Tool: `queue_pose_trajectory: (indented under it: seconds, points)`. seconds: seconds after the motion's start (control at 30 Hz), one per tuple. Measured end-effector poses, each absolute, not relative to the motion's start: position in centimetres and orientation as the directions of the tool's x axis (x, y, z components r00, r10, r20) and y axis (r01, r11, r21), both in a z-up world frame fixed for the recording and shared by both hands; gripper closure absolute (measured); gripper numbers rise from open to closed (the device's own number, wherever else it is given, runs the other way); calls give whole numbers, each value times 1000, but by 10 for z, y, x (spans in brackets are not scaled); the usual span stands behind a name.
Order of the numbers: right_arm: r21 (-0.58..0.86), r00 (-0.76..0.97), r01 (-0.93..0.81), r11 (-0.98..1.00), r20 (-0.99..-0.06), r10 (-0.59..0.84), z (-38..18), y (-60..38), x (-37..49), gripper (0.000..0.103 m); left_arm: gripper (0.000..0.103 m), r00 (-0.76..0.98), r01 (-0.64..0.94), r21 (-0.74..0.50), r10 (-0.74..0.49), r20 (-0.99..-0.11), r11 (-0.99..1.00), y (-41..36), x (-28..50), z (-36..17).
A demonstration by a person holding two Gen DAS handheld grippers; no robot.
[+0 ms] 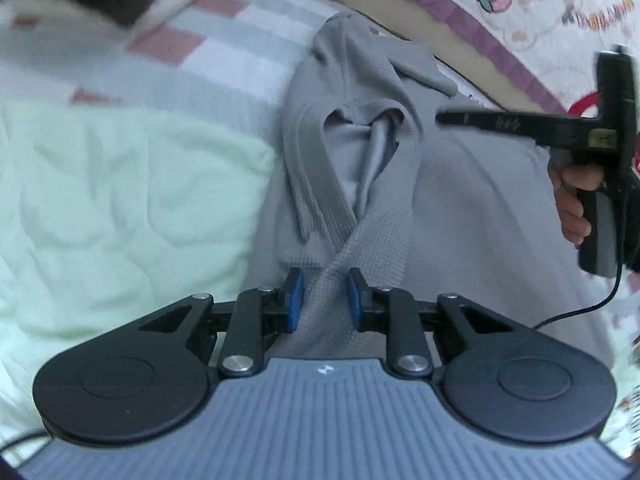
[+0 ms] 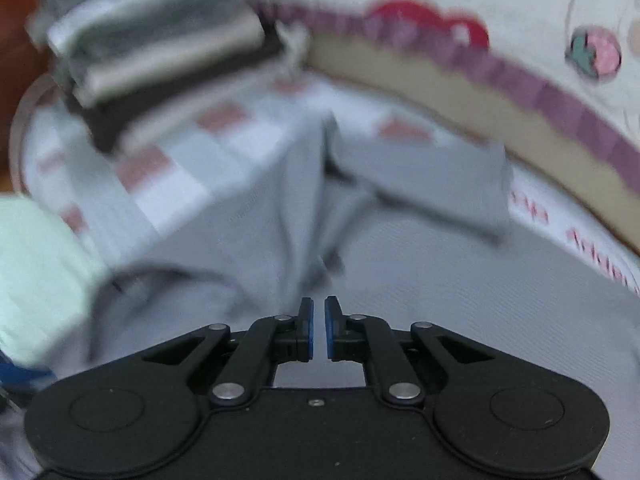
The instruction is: Fold clothes
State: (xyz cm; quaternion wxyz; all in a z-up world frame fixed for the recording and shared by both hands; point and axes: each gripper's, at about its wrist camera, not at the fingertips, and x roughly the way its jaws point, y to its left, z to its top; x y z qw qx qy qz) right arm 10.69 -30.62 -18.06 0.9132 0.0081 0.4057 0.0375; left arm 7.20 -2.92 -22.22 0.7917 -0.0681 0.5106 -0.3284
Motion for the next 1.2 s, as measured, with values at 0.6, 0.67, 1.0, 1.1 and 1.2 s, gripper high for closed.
queue_pose_trajectory:
  seconds: [0.6, 0.67, 1.0, 1.1, 1.2]
  points:
    - [-34, 583, -395, 918, -782, 222, -227, -250, 170, 93, 88, 204, 488, -488, -638, -742, 724, -31, 59, -226]
    - [-23, 591, -369, 929, -777, 215, -220, -256, 175, 99, 93, 250, 519, -443, -625, -740, 731, -30, 55, -216]
    - [741, 651, -73, 668, -472, 594, -181, -320, 237, 92, 95, 637, 277, -307, -413, -651, 910, 27, 73, -157]
    - [727, 662, -30, 686, -500, 559, -182, -306, 246, 89, 94, 667, 173, -281, -322, -672, 944, 44, 86, -166]
    - [618, 664, -36, 785, -572, 481, -180, -285, 240, 72, 94, 645, 123, -295, -302, -702, 948, 59, 87, -180]
